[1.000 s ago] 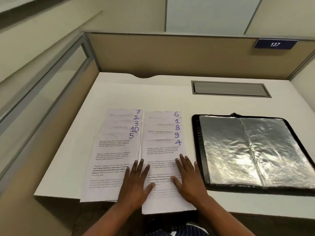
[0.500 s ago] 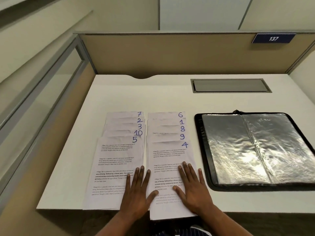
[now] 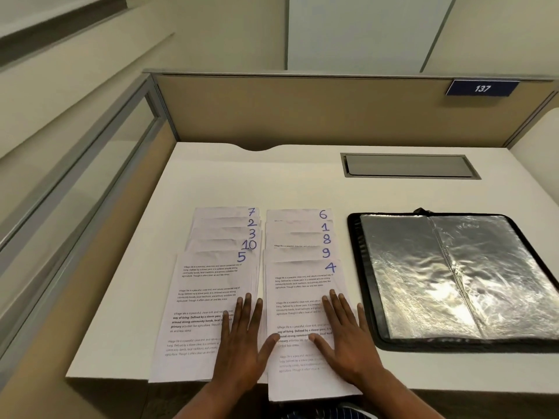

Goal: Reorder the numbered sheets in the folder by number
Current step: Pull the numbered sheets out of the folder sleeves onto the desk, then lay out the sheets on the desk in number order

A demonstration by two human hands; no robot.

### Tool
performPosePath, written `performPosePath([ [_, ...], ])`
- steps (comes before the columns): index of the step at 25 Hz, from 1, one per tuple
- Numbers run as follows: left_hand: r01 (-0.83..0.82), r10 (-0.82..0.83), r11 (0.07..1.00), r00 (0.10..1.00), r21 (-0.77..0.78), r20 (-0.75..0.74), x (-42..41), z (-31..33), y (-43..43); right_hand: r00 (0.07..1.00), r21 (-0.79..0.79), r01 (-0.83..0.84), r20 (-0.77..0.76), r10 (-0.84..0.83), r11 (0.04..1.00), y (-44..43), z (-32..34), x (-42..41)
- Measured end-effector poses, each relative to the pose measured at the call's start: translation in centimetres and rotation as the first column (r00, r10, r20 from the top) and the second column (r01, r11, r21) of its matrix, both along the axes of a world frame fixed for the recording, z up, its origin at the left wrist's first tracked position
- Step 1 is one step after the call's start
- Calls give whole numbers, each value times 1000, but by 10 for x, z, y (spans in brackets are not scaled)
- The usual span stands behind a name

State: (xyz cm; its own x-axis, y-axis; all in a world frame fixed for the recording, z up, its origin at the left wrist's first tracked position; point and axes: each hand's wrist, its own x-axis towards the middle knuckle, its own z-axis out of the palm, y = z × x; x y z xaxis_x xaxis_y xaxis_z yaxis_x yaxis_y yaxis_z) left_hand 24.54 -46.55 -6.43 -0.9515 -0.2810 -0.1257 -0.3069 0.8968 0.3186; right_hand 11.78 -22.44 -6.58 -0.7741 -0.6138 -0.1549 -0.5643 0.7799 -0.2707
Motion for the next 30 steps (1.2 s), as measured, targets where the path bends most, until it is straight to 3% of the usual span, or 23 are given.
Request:
performPosePath([
  [11,-160,163,984,986,77,-33,-26,25,15,999,-200,46,35,-40,979,7,14,-42],
  [15,-109,112,991,993,72,-47,-55,30,11,993,-338,112,3,-118,934,-4,16,-81],
  [19,-124,139,980,987,157,-85,-116,47,2,963,-469,262,70,-260,843,-17,23,-137],
  [24,101,-106,988,994,117,30,-191,39,-13,881,-461,473,252,-400,750,-50,28,-206],
  [30,190,-206,975,968,117,145,-260,18,-39,864,-408,501,284,-415,764,-82,20,-257],
])
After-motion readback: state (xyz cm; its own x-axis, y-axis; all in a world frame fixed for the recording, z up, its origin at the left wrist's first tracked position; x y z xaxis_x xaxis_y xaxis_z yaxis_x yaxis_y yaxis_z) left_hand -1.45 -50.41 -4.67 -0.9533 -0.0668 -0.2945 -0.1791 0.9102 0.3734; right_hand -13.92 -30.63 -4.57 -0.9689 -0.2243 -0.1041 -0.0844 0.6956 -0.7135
